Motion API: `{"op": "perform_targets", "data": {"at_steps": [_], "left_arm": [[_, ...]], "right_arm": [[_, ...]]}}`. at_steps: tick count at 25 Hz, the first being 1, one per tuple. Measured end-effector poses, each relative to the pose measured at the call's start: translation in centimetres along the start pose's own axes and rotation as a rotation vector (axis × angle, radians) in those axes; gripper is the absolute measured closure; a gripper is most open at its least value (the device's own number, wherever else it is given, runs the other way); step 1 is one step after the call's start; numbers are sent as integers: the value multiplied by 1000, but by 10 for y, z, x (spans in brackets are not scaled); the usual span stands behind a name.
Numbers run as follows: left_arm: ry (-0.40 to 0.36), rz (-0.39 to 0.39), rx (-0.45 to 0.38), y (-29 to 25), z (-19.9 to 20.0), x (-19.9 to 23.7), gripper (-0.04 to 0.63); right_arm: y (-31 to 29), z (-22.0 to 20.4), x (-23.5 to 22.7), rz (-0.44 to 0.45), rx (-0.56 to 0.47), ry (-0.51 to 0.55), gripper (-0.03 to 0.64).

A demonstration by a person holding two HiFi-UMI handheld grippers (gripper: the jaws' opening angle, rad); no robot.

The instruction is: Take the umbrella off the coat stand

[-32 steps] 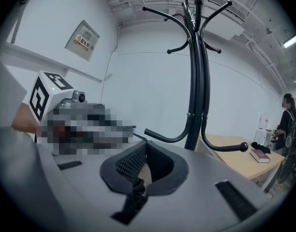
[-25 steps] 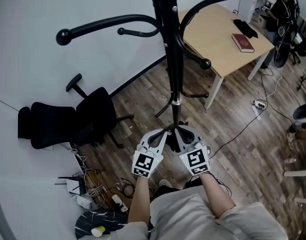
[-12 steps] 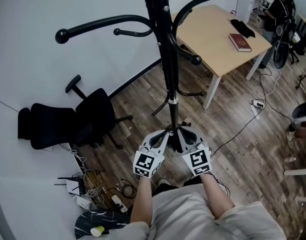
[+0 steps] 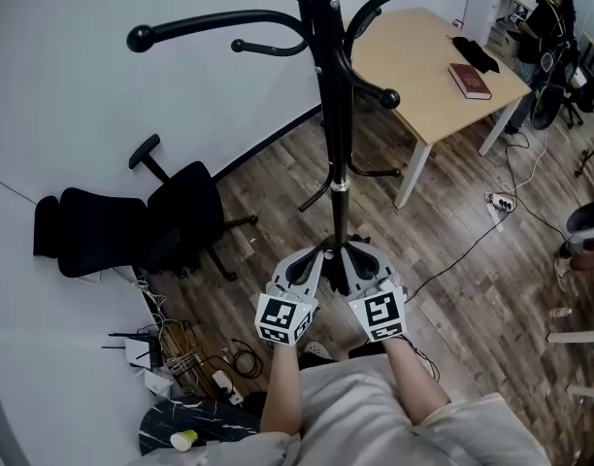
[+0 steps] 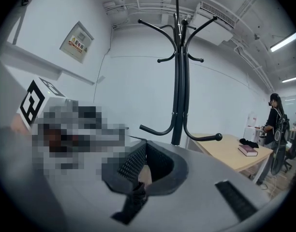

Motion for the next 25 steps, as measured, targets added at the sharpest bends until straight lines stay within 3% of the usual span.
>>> {"op": "perform_targets", "data": {"at_steps": [7,17,25], "left_arm": [[11,19,-53,27,10,-10,571],[-46,95,-10,44,14,-5,571],[-59,94,9,46,26,-3,571]], "right_arm": [[10,11,17,-18,-56,5,607],[13,16,34,-10,-66,20,607],[12,26,36,-13,-78,-10,607]]}}
Point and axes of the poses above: the fingertips, and each gripper's own axes: y backward along the fingers, x to its left, z out of its top, the point moved 5 cm from there along y, backward along the fingers, and after that the axes turned 11 degrees about -z, right-handed, at the moved point
